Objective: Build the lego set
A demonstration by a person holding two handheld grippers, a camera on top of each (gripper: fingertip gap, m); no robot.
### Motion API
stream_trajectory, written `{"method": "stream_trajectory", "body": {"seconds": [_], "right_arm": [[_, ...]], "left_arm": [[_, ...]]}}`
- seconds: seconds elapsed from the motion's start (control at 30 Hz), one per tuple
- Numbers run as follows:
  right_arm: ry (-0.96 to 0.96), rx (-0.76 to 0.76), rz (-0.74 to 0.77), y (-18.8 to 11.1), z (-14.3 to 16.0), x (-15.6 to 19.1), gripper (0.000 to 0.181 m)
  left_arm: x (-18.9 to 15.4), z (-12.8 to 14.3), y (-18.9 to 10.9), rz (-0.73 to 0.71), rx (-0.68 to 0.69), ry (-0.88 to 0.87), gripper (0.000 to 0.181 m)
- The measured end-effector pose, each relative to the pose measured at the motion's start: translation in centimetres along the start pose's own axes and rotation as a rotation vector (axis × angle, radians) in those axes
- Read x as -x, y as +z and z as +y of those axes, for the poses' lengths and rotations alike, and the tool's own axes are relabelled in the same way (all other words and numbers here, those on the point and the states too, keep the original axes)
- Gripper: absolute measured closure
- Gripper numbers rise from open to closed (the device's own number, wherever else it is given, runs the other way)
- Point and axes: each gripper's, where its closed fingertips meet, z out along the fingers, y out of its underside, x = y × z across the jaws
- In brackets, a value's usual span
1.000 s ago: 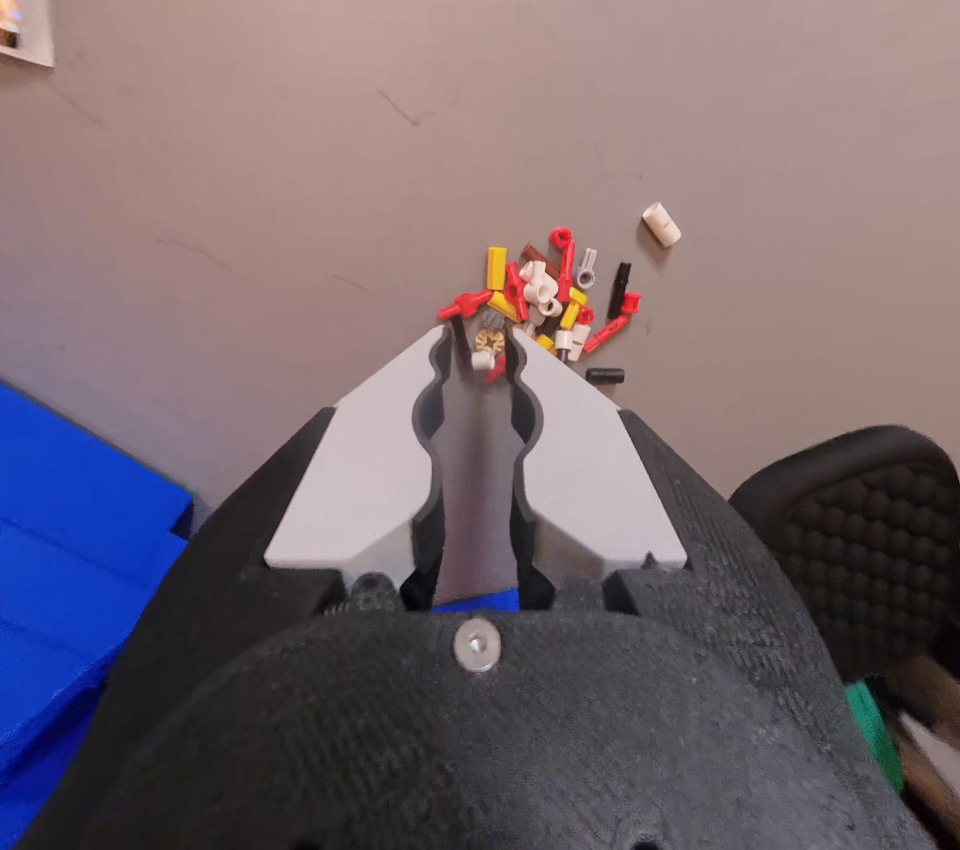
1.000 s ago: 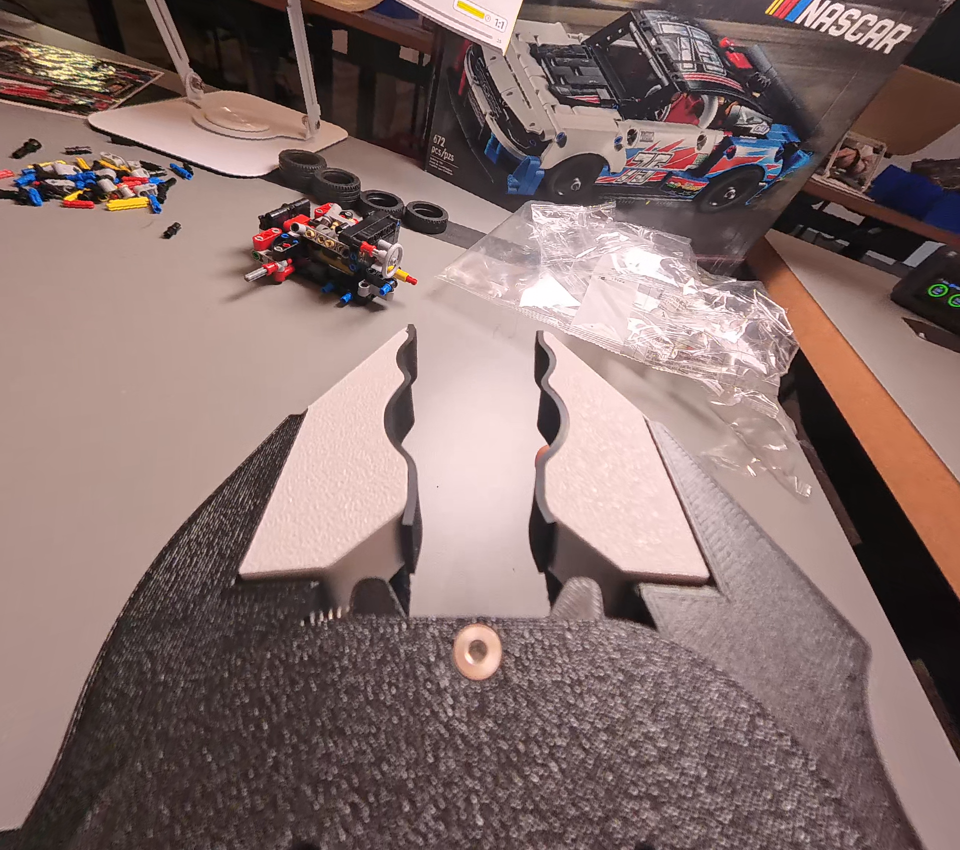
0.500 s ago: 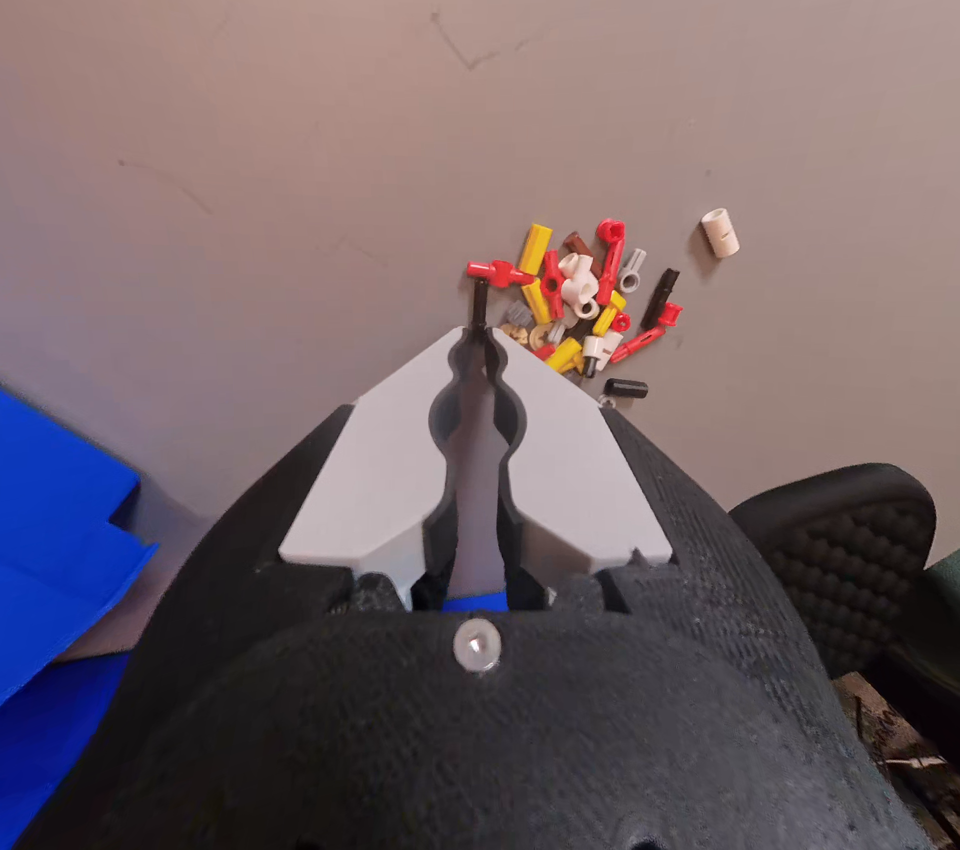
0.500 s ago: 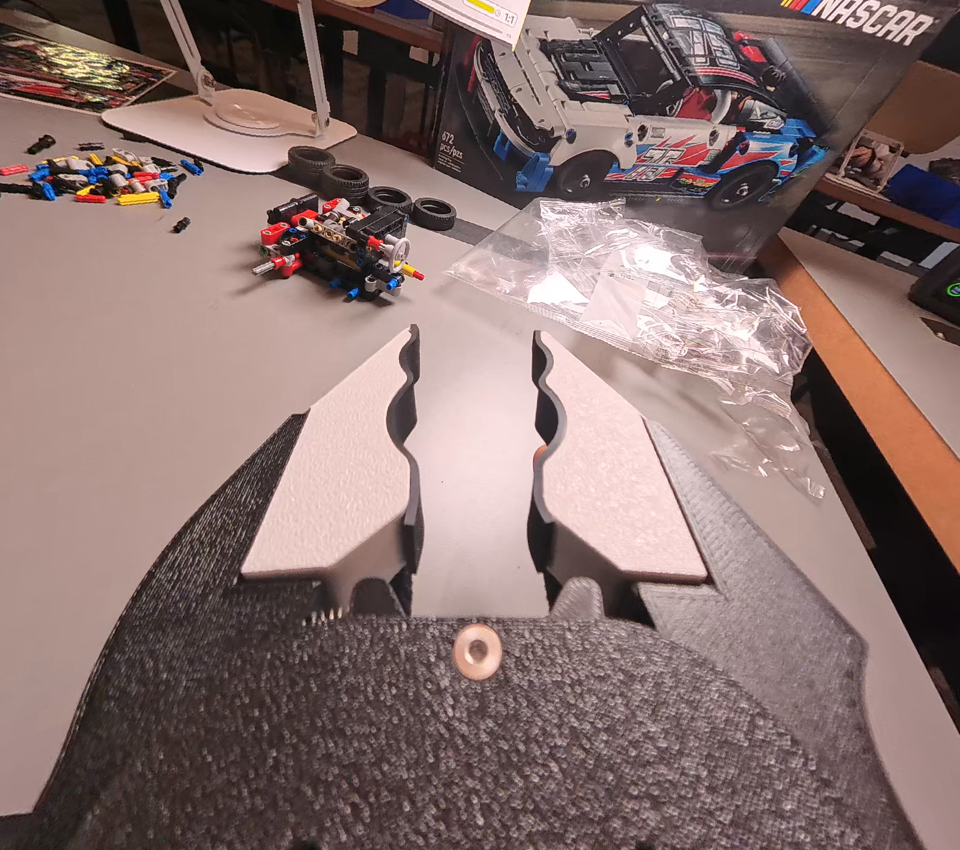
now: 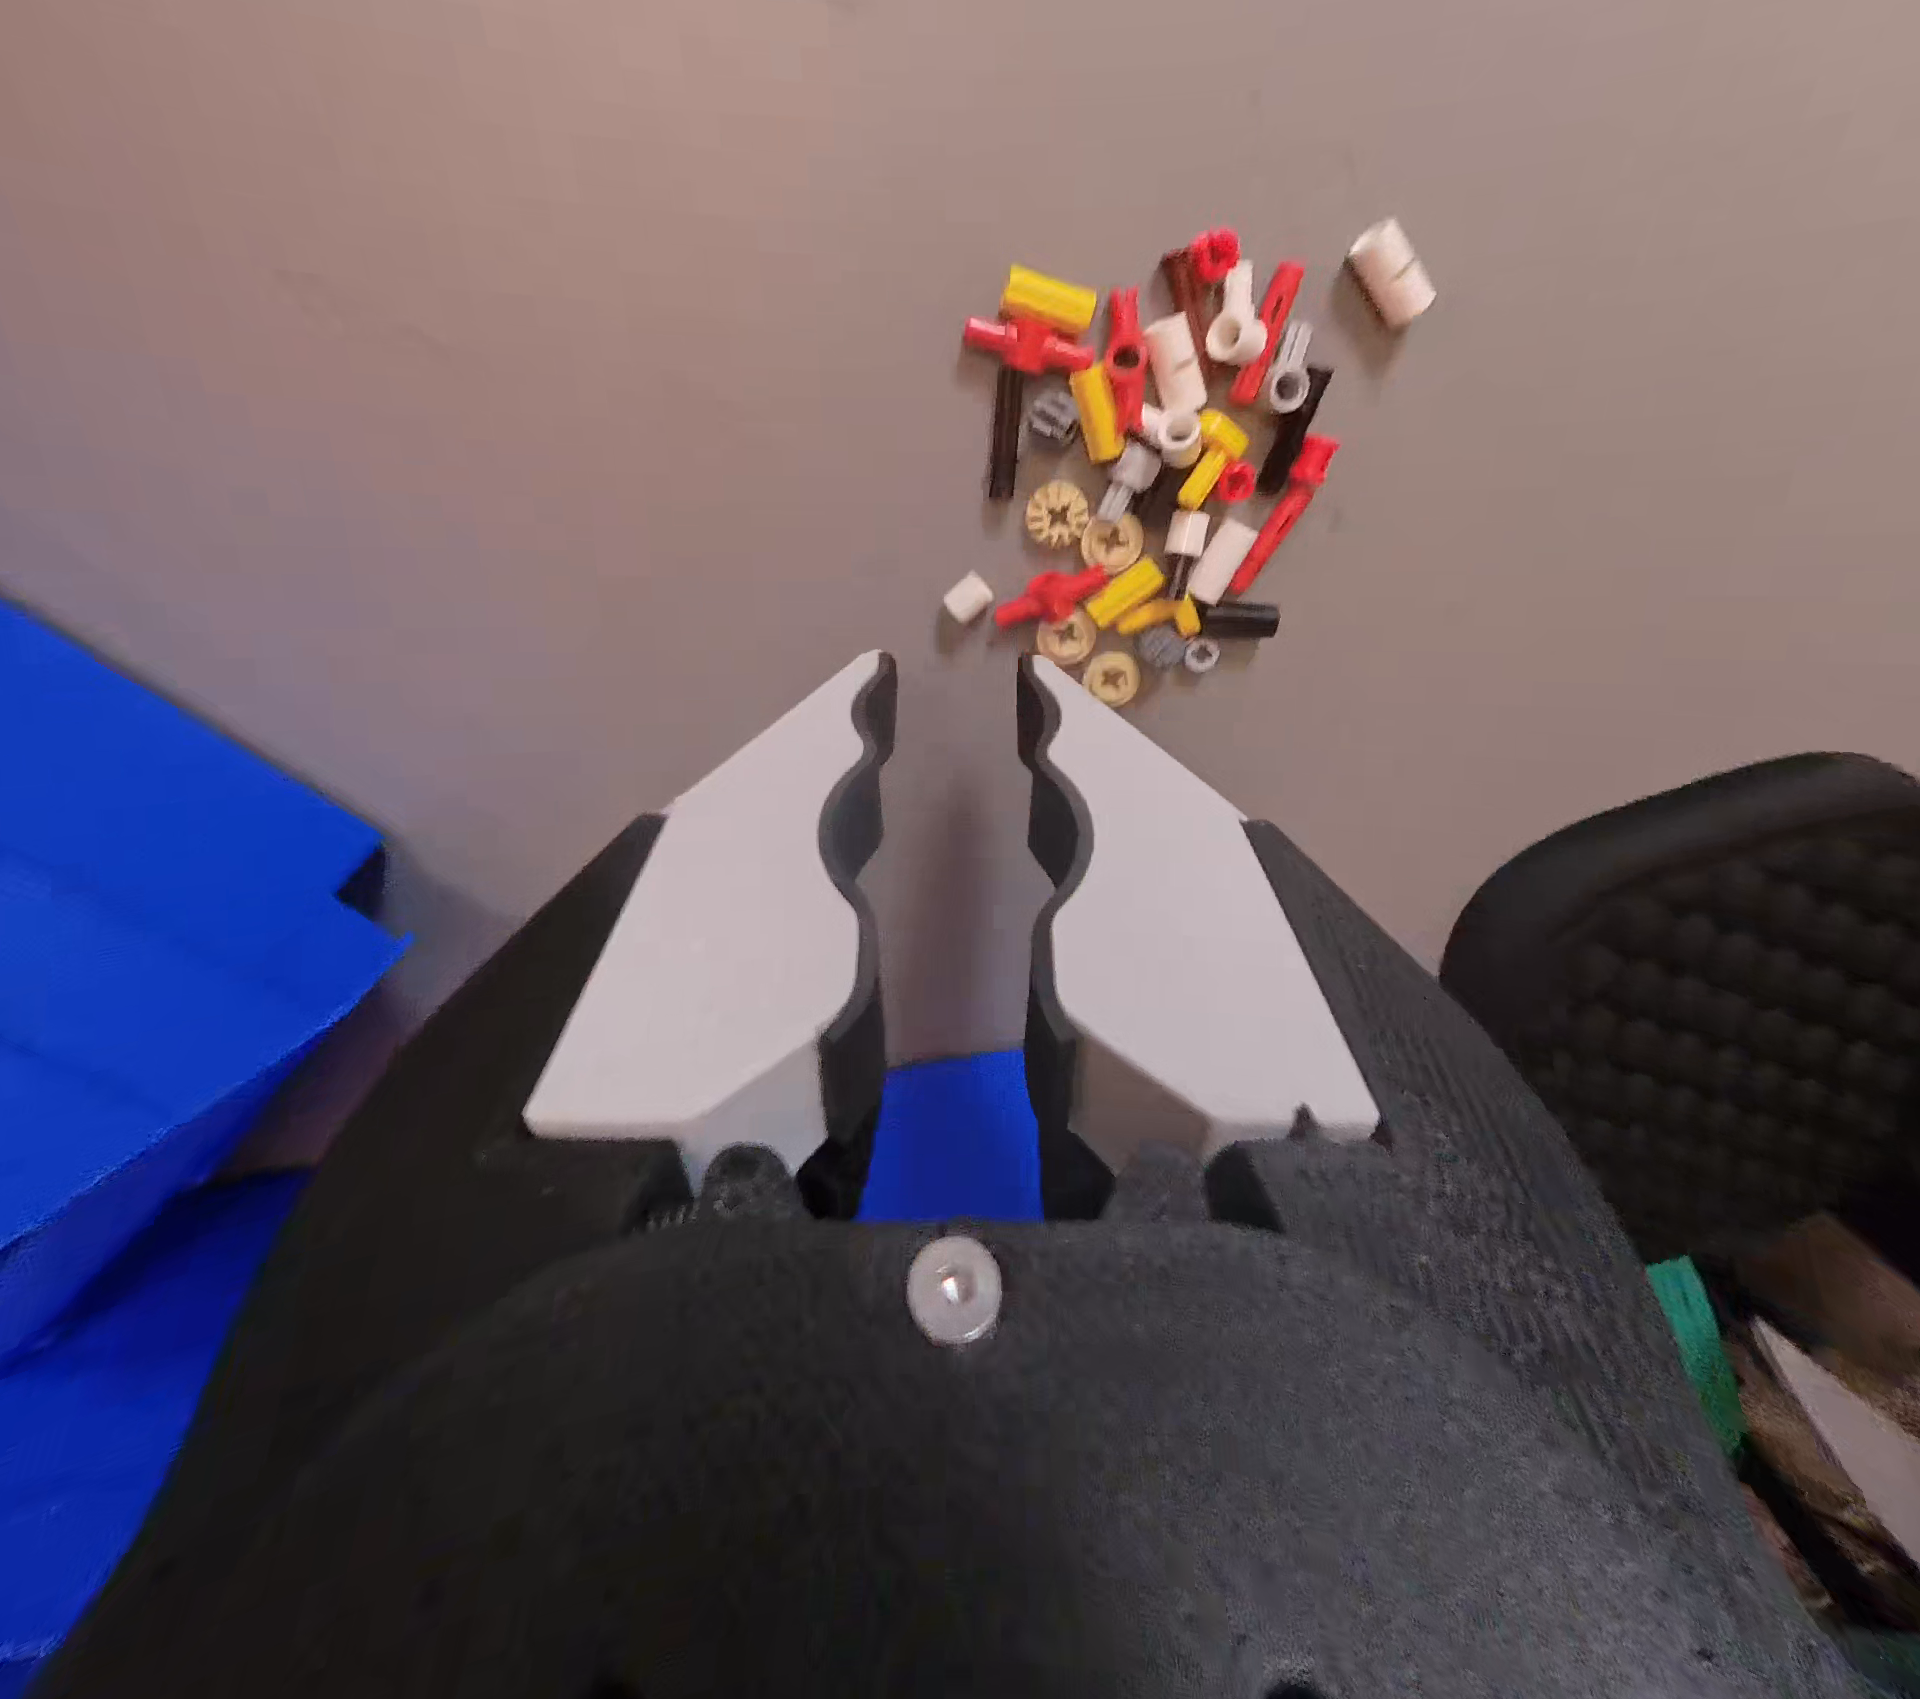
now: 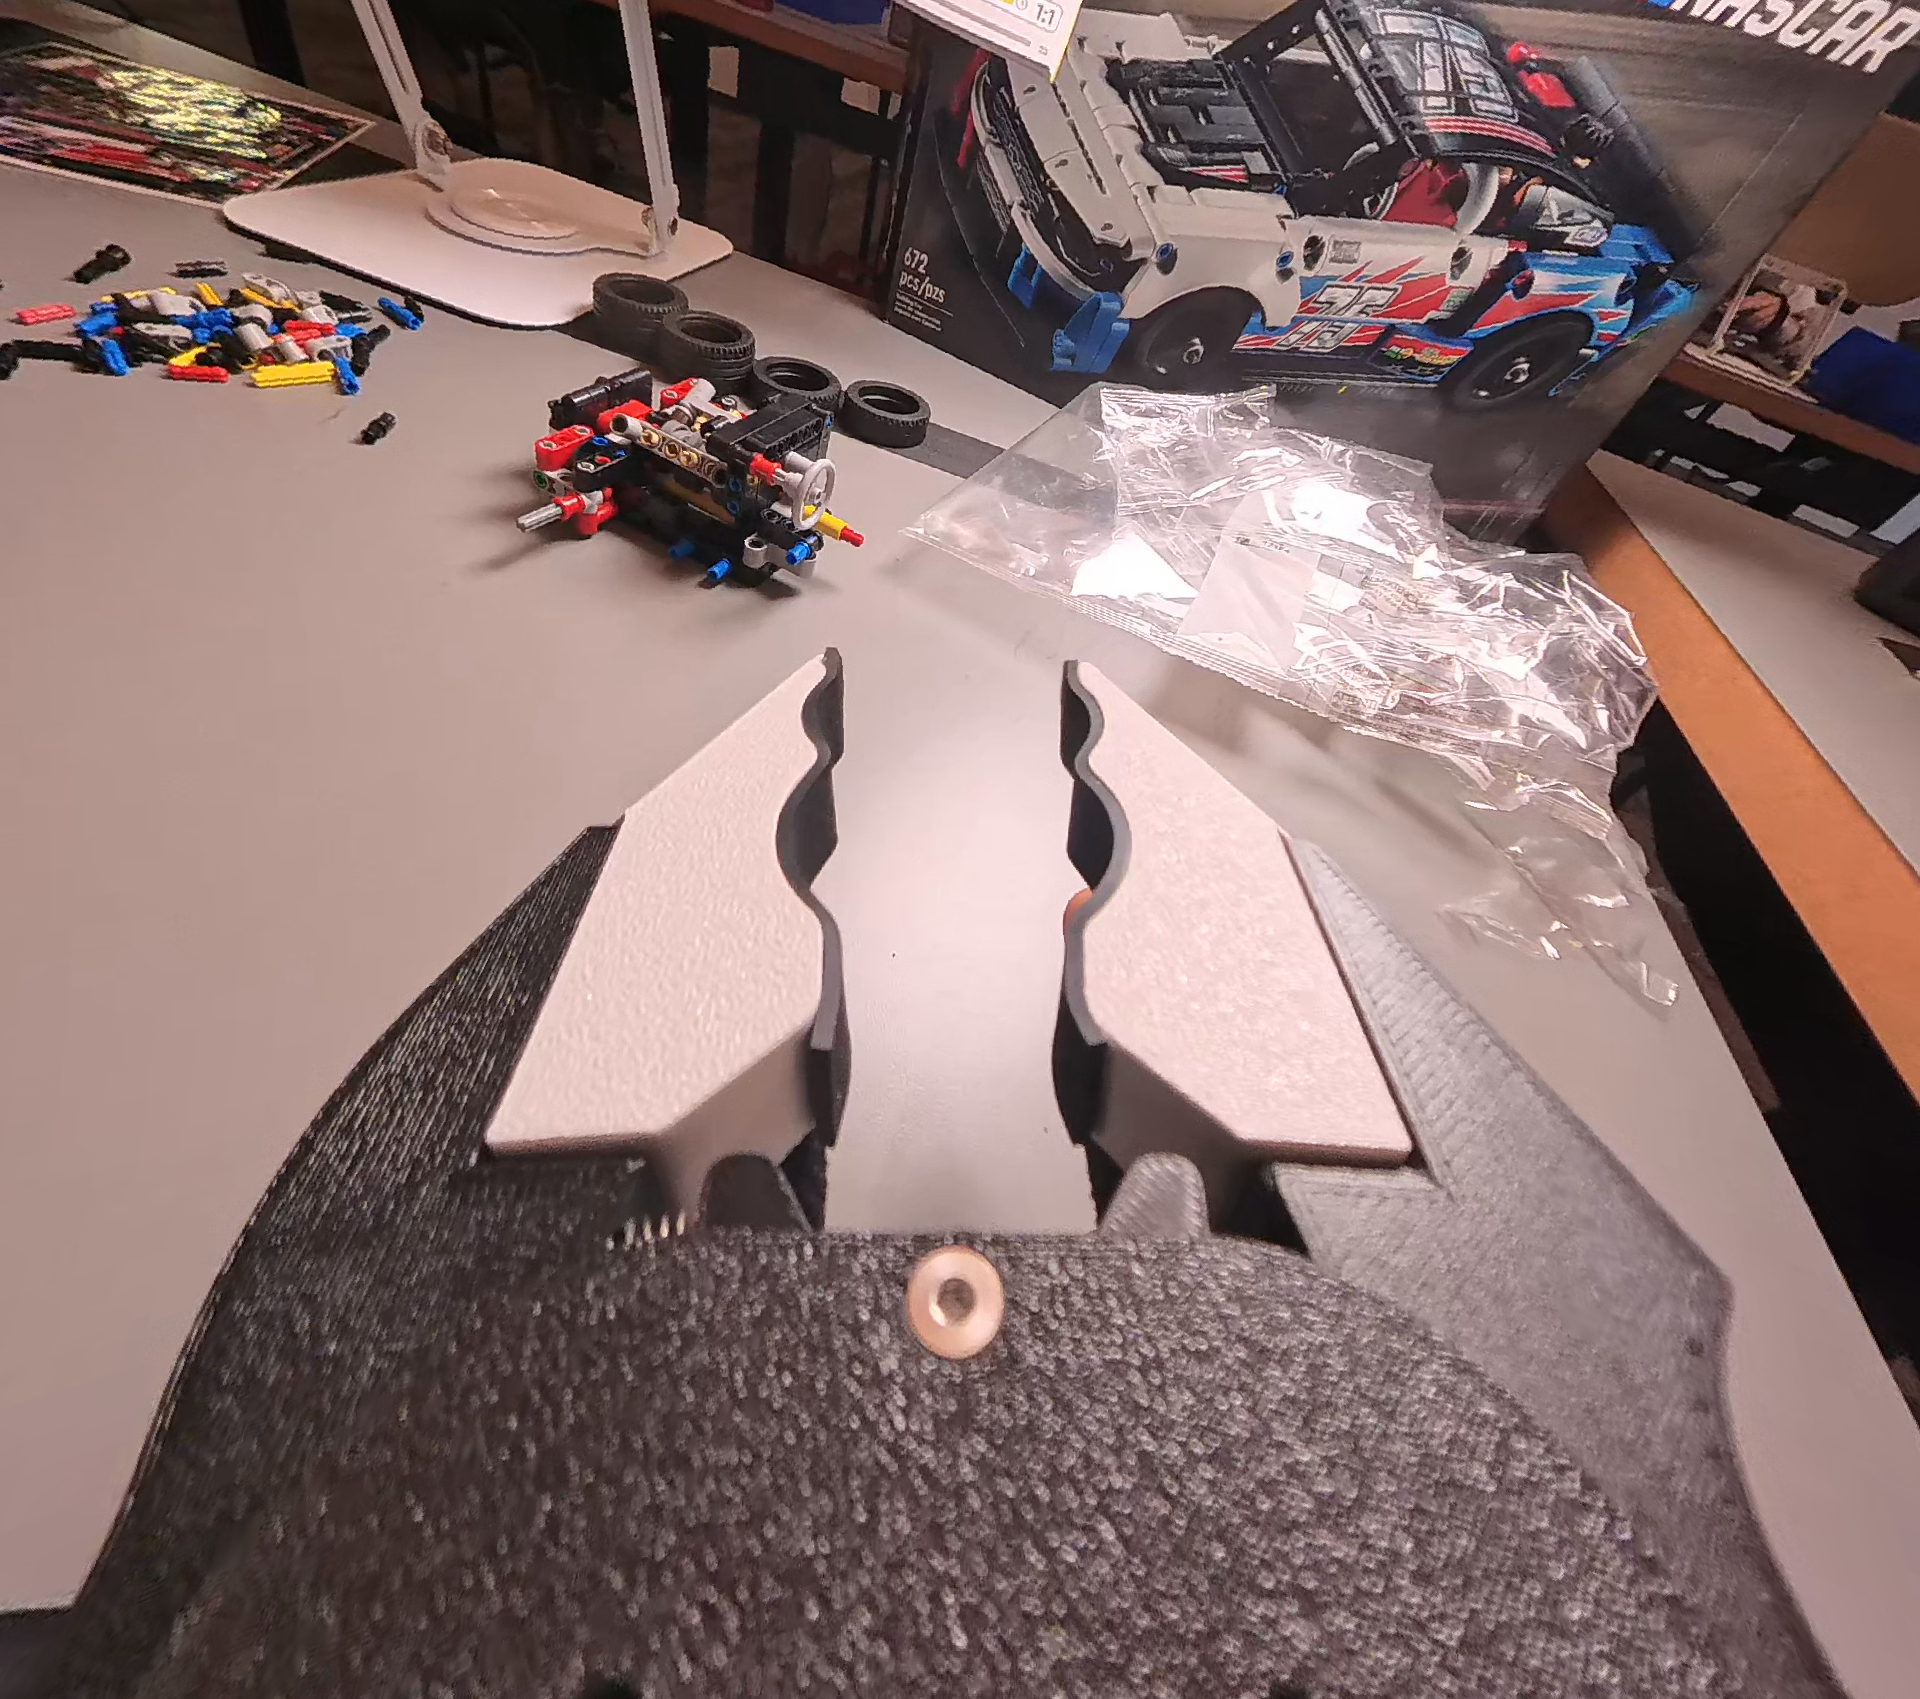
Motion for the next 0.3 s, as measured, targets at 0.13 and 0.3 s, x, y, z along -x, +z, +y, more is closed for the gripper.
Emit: {"method": "stream_trajectory", "body": {"seconds": [0.13,0.3], "right_arm": [[-0.006,-0.001,-0.002,0.0,0.0,0.1,0.141],[-0.003,-0.004,0.003,-0.1,0.0,-0.1,0.141]], "left_arm": [[0.1,1.0,1.1,-0.030,0.070,0.053,0.163],[-0.3,0.2,2.0,-0.006,0.060,0.066,0.173]]}}
